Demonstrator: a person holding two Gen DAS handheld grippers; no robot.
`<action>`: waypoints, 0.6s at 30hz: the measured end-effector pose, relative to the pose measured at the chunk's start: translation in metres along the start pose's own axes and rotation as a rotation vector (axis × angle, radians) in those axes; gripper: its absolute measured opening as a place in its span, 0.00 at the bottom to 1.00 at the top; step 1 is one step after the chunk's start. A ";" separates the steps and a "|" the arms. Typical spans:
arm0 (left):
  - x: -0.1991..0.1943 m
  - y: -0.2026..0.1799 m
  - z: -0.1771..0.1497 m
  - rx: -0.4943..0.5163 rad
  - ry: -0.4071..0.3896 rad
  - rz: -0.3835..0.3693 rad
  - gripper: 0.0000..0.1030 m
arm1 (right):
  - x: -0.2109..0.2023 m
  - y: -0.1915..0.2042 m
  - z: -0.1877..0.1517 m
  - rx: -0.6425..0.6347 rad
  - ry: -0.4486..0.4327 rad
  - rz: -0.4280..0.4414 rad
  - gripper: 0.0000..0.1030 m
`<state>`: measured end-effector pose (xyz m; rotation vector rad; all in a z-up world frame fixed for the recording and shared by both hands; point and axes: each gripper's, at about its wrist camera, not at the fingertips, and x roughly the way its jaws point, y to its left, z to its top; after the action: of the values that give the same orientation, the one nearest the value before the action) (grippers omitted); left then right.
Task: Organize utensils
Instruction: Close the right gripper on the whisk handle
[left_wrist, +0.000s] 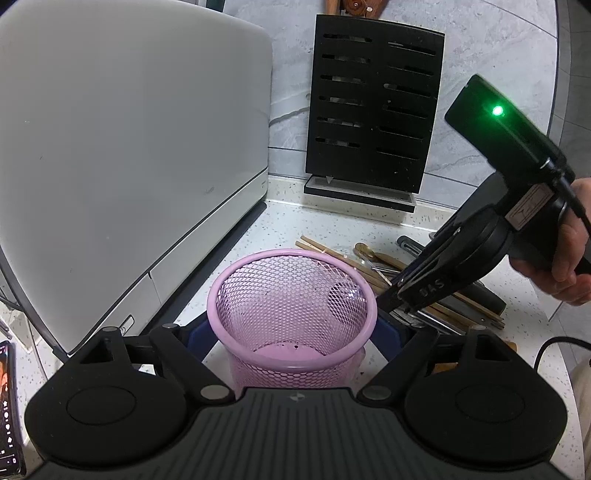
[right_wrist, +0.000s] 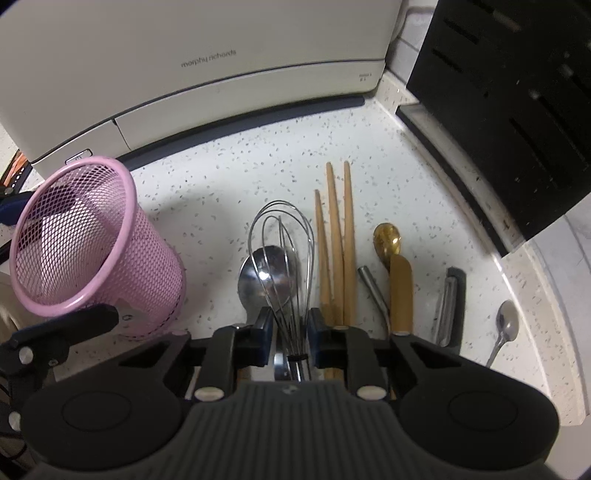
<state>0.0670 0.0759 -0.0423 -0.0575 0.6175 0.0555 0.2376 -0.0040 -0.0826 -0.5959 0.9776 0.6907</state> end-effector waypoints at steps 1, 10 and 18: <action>0.000 -0.001 0.000 0.003 -0.001 0.001 0.96 | -0.002 0.000 0.000 -0.004 -0.008 -0.005 0.16; 0.002 -0.008 -0.004 0.064 -0.049 0.031 1.00 | -0.026 -0.010 -0.005 0.012 -0.080 -0.019 0.13; 0.013 -0.017 -0.006 0.104 -0.070 0.087 1.00 | -0.056 -0.012 -0.018 0.026 -0.174 -0.006 0.13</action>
<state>0.0746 0.0593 -0.0543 0.0716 0.5518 0.1092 0.2158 -0.0390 -0.0393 -0.5069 0.8215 0.7111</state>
